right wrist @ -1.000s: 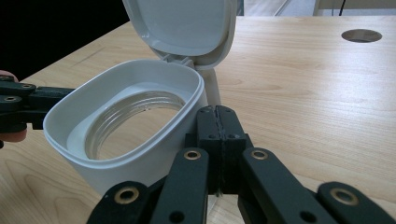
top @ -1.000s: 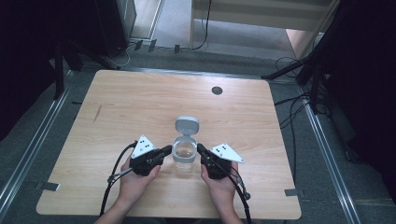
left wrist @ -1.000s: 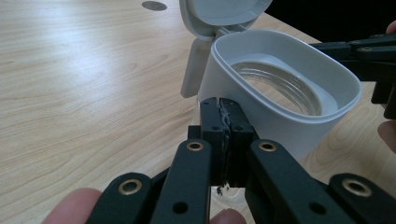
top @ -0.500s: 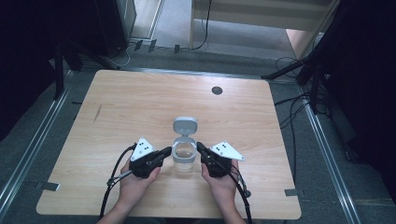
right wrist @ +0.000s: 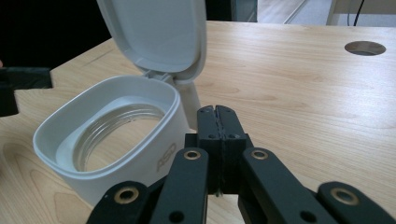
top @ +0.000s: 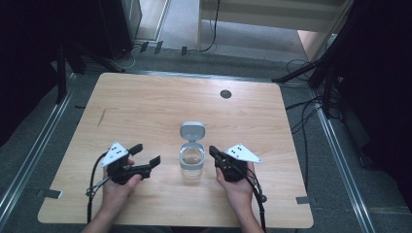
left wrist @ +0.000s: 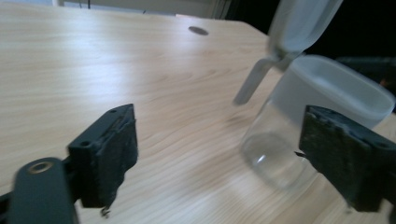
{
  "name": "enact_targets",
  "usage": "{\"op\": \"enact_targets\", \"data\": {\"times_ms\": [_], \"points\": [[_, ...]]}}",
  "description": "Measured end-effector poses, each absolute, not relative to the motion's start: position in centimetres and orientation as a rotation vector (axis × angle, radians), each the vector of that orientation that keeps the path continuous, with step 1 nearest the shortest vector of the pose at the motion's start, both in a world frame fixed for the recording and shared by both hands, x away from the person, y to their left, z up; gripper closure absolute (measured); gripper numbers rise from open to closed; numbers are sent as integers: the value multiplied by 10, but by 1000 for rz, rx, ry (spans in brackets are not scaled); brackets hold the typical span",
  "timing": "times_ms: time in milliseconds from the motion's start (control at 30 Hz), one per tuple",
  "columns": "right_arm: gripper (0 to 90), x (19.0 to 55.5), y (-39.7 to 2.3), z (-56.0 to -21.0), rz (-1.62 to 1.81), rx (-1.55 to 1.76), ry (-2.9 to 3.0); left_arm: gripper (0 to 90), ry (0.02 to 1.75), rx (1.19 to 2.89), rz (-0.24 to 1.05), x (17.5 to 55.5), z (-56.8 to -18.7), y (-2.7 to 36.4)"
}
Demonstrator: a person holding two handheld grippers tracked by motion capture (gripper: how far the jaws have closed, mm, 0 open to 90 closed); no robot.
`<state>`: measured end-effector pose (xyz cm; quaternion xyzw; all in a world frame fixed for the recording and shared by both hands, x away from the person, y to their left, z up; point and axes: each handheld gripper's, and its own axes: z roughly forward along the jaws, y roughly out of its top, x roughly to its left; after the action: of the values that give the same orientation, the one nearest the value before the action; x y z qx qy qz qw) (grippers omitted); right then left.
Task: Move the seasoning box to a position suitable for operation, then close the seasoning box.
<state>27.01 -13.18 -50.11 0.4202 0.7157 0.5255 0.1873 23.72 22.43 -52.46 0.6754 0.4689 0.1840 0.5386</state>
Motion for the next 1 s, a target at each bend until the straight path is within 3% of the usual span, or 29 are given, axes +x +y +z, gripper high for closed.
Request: {"op": "enact_targets", "data": {"times_ms": [233,367,1000], "points": [[900,276,-138,-497,1462,1183,2027,101,1258,1594,590,220,-537,296],[900,279,-141,-493,1476,1189,2014,123,1291,1610,679,213,-543,317],[900,331,-148,-474,1520,1291,2001,131,1339,1581,673,220,-551,316]]}}
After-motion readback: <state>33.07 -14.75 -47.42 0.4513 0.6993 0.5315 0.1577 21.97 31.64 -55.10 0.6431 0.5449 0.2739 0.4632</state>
